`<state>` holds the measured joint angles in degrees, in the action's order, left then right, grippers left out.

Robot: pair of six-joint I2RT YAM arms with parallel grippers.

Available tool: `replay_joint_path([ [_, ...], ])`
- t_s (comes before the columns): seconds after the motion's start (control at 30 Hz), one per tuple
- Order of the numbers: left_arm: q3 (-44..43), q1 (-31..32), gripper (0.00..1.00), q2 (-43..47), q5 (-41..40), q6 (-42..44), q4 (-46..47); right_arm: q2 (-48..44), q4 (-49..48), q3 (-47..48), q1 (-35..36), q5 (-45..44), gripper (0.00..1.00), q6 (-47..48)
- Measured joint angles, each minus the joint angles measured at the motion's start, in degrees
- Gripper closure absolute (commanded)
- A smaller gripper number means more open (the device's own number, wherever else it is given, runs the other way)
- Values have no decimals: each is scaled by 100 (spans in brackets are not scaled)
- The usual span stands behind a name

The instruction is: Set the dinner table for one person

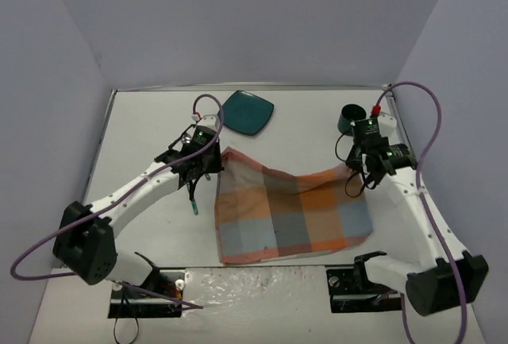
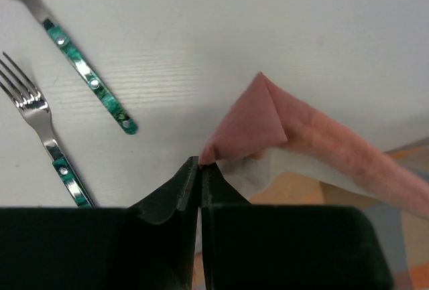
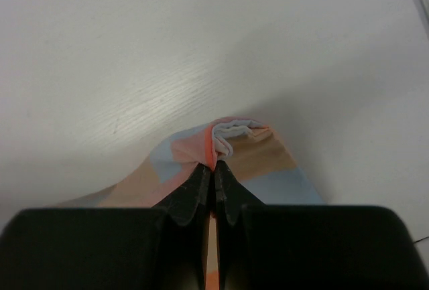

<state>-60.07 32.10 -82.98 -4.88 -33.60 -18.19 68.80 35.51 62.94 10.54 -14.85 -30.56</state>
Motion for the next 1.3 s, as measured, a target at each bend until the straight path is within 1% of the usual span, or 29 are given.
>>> replay_joint_path([
  [0.1, 0, -163, 100, -633, -2, -212, 235, 787, -425, -40, -433, 344, 100, 120],
  [0.23, -83, -186, 100, -1017, 19, -400, 553, 1554, -764, 214, -742, 617, 98, 198],
  [0.33, -287, -204, 100, -1201, -1, -434, 669, 2053, -965, 580, -876, 742, 92, 213],
  [0.4, -513, -237, 100, -1354, -14, -417, 752, 2437, -1143, 878, -957, 816, 84, 210],
  [0.47, -720, -266, 100, -1511, -28, -378, 826, 2818, -1300, 1147, -1069, 854, 81, 203],
  [0.5, -813, -275, 100, -1588, -39, -351, 849, 2967, -1347, 1248, -1134, 853, 77, 198],
  [0.57, -945, -291, 100, -1726, -57, -296, 927, 3201, -1429, 1379, -1257, 846, 68, 202],
  [0.67, -1000, -294, 100, -1848, -80, -245, 957, 3319, -1458, 1476, -1381, 835, 53, 214],
  [0.7, -1002, -295, 99, -1869, -82, -231, 956, 3306, -1470, 1497, -1395, 833, 47, 228],
  [0.73, -1002, -295, 97, -1882, -83, -217, 952, 3280, -1510, 1516, -1394, 836, 43, 230],
  [0.77, -1008, -295, 96, -1892, -86, -197, 946, 3228, -1558, 1521, -1386, 847, 41, 243],
  [0.8, -1024, -295, 91, -1900, -92, -177, 937, 3142, -1619, 1507, -1383, 861, 39, 251],
  [0.9, -1088, -298, 65, -1904, -105, -125, 909, 2741, -1739, 1411, -1369, 912, 34, 286],
  [0.97, -1142, -298, 49, -1904, -144, -97, 853, 2387, -1893, 1241, -1338, 981, 31, 347],
  [1.03, -1201, -298, 30, -1882, -272, -95, 711, 2032, -2111, 976, -1256, 1070, 28, 394],
  [1.07, -1230, -298, 24, -1862, -348, -103, 612, 1863, -2217, 795, -1203, 1105, 26, 413],
  [1.13, -1254, -298, 16, -1750, -524, -98, 386, 1602, -2353, 381, -1003, 1195, 24, 454],
  [1.3, -1259, -280, 15, -1237, -782, -76, -81, 1470, -2801, -556, -567, 1562, 19, 517],
])
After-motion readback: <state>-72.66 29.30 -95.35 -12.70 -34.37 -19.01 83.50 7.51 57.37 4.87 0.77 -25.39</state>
